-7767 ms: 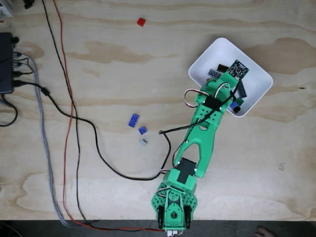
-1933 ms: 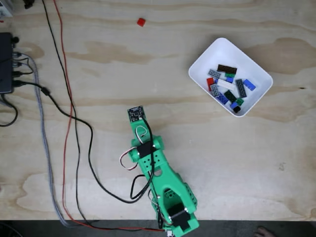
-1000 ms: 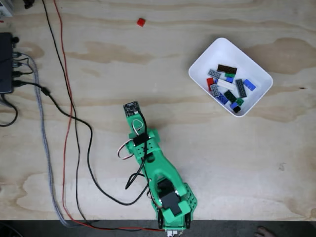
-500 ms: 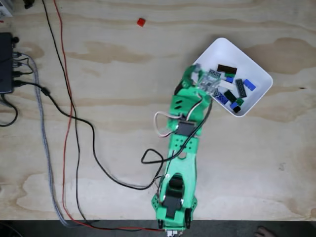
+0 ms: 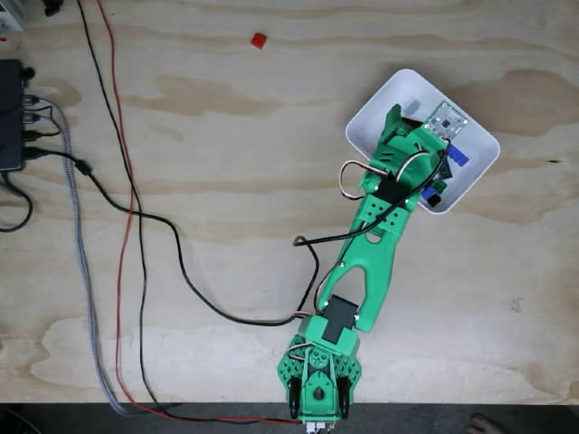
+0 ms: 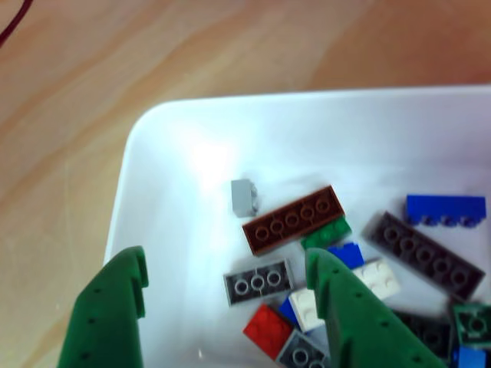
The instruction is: Put all lego bricks in the bin.
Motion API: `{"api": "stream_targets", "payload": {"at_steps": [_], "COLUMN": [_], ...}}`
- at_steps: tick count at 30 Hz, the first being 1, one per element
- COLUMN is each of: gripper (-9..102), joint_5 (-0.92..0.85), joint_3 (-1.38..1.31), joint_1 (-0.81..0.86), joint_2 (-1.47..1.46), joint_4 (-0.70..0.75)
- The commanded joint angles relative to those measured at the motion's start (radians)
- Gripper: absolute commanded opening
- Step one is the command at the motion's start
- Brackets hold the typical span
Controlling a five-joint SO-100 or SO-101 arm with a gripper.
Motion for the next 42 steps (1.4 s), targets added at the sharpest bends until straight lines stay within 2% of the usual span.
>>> {"api": "stream_targets", "payload": {"at_steps": [1,5,7,9,14,15,17,23,37,42], "gripper": [20,20,20,21,23,23,24,24,25,25], "joint_5": [0.031,-0.190,-0.218,-0.210,-0.249,-0.262,-0.267,-0.364,-0.451,-0.486], "joint_3": [0.075,0.376,0.509,0.588,0.647,0.620,0.523,0.183,-0.917,-1.143], "joint_1": [-0.121,-0.465,-0.598,-0.627,-0.601,-0.595,-0.577,-0.508,-0.456,-0.502], "joint_2": [0.569,1.031,1.035,0.882,0.324,0.225,0.046,-0.370,-1.137,-1.293], "joint_4": [0.167,0.448,0.416,0.235,-0.460,-0.557,-0.698,-0.870,-0.785,-0.733]}}
